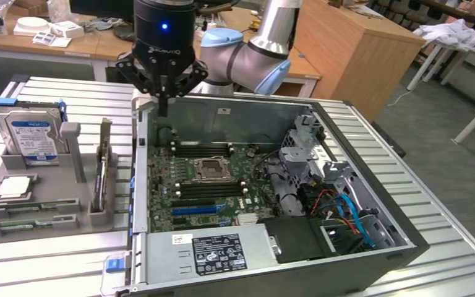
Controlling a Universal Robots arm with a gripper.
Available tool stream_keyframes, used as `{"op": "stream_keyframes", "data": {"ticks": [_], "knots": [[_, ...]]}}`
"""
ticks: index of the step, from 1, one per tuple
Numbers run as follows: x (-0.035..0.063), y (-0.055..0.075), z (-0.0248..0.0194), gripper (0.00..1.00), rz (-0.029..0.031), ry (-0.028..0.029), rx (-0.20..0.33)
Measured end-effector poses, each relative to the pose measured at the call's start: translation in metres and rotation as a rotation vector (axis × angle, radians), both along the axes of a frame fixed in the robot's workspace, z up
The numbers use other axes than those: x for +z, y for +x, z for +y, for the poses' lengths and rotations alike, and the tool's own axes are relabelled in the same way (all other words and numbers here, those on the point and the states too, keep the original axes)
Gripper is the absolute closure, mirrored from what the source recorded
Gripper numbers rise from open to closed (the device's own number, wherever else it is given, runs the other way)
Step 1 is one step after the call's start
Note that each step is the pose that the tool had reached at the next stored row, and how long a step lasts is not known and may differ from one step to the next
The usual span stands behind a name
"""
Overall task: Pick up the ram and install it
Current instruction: 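Reach for the ram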
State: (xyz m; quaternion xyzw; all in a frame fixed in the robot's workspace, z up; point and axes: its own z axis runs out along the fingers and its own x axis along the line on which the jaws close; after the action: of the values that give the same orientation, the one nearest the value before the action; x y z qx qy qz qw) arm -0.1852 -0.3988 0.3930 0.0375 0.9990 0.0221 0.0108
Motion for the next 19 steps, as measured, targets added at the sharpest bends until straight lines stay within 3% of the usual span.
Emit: {"op": "stream_keyframes", "data": {"ticks": [19], "knots": [[-0.0004,-0.039,0.0000,0.89,0.0063,-0.0001,0.000]]}}
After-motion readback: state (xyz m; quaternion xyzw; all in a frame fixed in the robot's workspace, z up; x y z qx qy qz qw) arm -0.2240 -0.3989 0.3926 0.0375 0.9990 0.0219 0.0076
